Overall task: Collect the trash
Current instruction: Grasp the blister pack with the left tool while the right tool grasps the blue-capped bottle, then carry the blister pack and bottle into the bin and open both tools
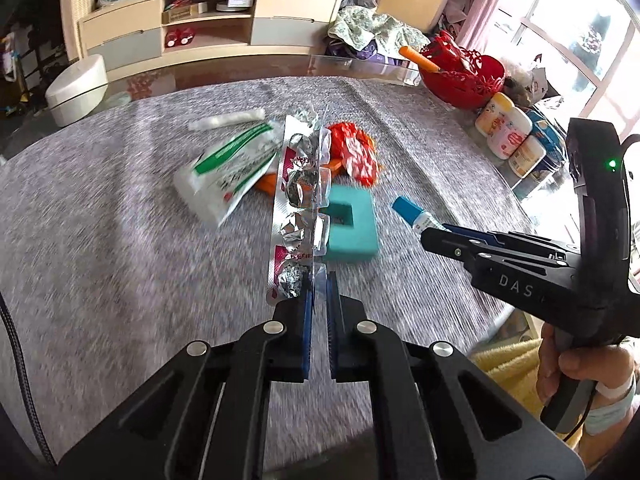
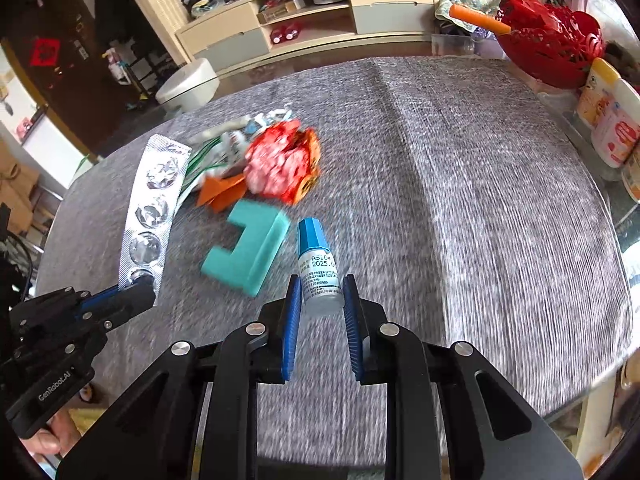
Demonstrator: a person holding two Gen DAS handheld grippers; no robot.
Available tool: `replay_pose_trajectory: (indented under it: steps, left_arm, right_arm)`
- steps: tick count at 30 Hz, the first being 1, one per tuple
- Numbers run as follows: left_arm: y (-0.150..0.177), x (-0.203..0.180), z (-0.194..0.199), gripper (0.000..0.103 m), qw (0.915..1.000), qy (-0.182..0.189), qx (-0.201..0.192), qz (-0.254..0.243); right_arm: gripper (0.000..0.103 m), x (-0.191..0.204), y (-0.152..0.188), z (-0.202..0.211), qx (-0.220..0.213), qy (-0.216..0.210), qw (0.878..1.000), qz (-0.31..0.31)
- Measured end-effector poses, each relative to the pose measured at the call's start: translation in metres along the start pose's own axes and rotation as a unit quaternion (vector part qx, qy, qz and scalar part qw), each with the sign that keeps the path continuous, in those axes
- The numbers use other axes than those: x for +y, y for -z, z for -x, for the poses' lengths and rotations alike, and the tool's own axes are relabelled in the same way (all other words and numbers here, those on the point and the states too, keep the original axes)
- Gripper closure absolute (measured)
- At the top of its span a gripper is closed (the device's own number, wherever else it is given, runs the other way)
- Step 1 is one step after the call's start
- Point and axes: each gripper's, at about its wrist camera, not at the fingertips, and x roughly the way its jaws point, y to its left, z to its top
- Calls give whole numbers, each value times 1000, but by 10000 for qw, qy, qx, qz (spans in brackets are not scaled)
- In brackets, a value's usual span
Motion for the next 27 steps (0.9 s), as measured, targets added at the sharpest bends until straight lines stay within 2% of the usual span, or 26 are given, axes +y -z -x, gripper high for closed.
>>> replay_pose_trajectory:
  steps: [15, 21, 27]
  left_arm:
    - [100, -24, 80, 98, 9995, -118, -136, 241]
    - [136, -33, 92, 98, 9994, -179, -89, 289]
    - [170, -38, 85, 98, 9991, -185, 109, 370]
  right_arm:
    - [81, 29, 80, 63, -99, -66, 9992, 390]
    - [81, 33, 114, 75, -83, -42, 9989, 469]
    - [81, 37, 145, 75, 32, -44, 9986, 534]
